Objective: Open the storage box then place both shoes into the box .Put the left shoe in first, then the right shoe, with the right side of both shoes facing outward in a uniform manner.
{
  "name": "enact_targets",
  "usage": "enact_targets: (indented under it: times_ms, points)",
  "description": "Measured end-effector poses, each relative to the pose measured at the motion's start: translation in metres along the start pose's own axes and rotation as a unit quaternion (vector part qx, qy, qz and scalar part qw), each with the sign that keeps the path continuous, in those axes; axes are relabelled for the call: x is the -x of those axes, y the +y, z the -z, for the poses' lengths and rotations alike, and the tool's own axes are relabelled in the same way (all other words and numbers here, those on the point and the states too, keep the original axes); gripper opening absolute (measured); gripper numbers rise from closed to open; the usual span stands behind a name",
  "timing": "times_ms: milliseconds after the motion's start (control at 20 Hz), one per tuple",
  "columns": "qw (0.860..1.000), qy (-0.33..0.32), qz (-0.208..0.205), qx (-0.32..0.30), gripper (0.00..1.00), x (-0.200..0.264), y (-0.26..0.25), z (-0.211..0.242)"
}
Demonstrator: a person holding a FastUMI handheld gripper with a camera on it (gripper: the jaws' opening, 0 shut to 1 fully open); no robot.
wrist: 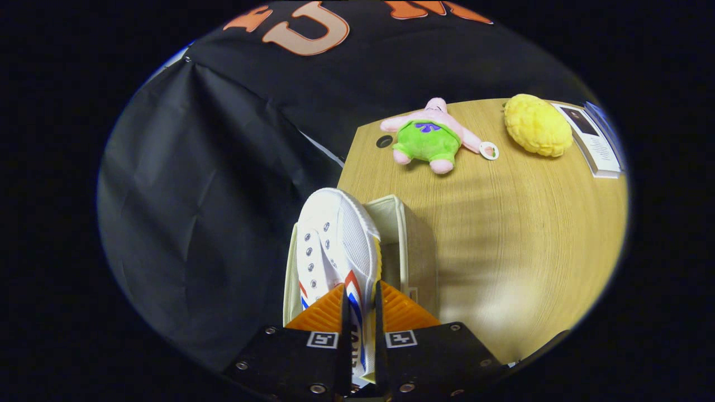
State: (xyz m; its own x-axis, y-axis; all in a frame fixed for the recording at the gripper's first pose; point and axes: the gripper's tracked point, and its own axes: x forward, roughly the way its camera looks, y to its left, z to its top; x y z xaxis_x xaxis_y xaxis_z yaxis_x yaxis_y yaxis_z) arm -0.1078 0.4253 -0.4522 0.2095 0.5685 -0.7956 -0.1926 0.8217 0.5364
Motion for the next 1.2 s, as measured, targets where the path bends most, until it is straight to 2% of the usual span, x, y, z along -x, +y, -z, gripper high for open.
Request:
enact_targets:
  times_ms: [50,100,150,200,300,400,600,800,950,1200]
  points:
    - [1.000,0.004,-0.006,0.001,0.23,0.003,0.005,0.002]
    - [1.000,-0.006,-0.024,-0.003,0.35,0.008,0.010,-0.001]
    - [0.999,-0.021,-0.044,-0.012,0.38,0.017,0.018,-0.009]
    - [0.998,-0.037,-0.057,-0.016,0.46,0.030,0.022,-0.021]
    - [0.997,-0.069,-0.046,0.002,0.59,0.049,0.013,-0.041]
    - [0.994,-0.107,-0.027,0.024,0.67,0.072,-0.003,-0.061]
    - [0.979,-0.194,0.000,0.064,0.84,0.132,-0.030,-0.103]
    - [0.948,-0.288,0.068,0.117,0.92,0.212,-0.068,-0.142]
    - [0.928,-0.335,0.101,0.127,0.95,0.269,-0.094,-0.161]
    - [0.880,-0.423,0.157,0.151,0.96,0.358,-0.125,-0.187]
